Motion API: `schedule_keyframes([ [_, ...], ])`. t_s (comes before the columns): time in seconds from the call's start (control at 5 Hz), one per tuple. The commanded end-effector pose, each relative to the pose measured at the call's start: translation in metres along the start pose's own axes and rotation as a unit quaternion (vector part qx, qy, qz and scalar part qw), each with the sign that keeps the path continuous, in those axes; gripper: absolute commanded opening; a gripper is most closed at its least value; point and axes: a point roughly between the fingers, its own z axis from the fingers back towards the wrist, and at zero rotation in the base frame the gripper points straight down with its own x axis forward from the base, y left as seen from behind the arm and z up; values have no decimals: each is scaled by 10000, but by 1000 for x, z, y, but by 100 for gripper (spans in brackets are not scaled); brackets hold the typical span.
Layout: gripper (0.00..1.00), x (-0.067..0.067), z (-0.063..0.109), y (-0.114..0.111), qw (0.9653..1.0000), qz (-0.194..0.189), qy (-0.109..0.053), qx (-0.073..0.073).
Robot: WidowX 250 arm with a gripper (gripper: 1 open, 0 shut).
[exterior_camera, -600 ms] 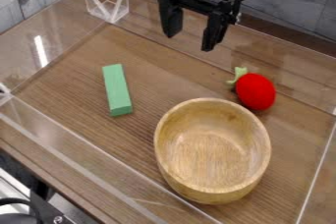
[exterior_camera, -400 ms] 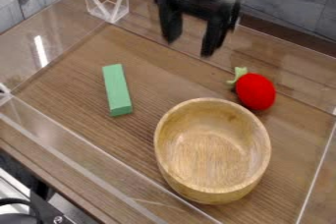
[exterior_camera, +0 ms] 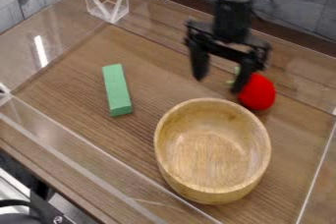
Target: Move the red fruit to the left
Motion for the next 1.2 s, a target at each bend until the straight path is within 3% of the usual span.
schedule_keyframes([
  [0.0,100,23,11,-27,9989,-122,-451,-90],
  [0.4,100,15,19,-21,9971,277,-667,-235],
  [0.8,100,24,1,-20,9954,442,-813,-250],
  [1.0,100,36,-6,-24,9946,576,-833,-229],
])
